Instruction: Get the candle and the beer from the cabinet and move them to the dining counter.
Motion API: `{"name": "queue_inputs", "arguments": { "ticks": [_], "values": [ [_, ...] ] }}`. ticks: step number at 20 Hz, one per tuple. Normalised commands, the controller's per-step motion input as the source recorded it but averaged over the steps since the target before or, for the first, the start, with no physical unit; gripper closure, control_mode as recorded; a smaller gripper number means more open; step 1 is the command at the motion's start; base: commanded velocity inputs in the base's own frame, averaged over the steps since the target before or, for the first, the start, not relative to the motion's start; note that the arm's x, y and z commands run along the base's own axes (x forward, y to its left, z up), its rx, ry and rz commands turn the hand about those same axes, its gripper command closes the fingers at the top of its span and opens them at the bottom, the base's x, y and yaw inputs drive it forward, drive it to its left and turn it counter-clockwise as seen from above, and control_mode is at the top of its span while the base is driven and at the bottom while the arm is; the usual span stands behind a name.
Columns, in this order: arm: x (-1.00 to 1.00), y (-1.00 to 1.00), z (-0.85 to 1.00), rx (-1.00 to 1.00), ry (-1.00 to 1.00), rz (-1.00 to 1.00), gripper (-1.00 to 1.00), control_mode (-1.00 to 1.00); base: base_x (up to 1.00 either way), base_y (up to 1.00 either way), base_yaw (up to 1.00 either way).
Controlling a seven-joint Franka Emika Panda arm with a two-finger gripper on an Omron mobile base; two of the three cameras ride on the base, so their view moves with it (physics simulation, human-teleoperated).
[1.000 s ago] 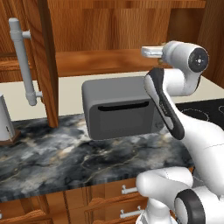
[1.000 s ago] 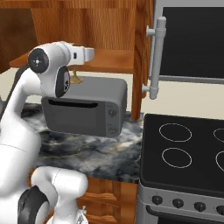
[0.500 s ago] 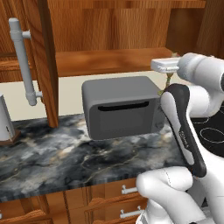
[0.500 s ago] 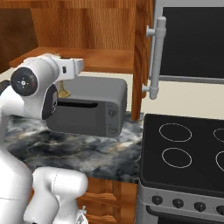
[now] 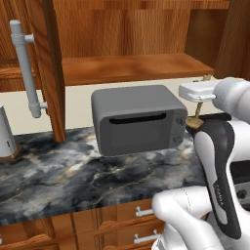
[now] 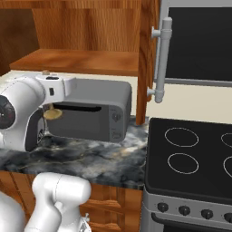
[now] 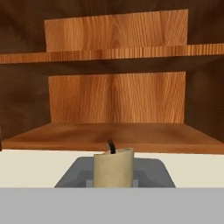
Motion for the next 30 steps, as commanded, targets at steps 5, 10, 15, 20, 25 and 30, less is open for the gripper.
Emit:
{"name": "queue_inputs", "arguments": {
  "ticks": [5, 10, 15, 20, 25, 30],
  "values": [
    [-0.56, 0.00, -0.01, 0.00, 0.00, 0.00, 1.00, -1.00, 0.00, 0.00, 0.00],
    [-0.37, 0.00, 0.00, 0.00, 0.04, 0.00, 1.00, -1.00, 0.00, 0.00, 0.00],
    [-0.23, 0.00, 0.00, 0.00, 0.05, 0.00, 1.00, -1.00, 0.00, 0.00, 0.00],
    [-0.03, 0.00, 0.00, 0.00, 0.00, 0.00, 1.00, -1.00, 0.00, 0.00, 0.00],
    [0.00, 0.00, 0.00, 0.00, 0.00, 0.00, 1.00, 1.00, -0.02, 0.00, 0.00],
    [0.00, 0.00, 0.00, 0.00, 0.00, 0.00, 1.00, 1.00, -0.74, 0.13, 0.00]
  ]
}}
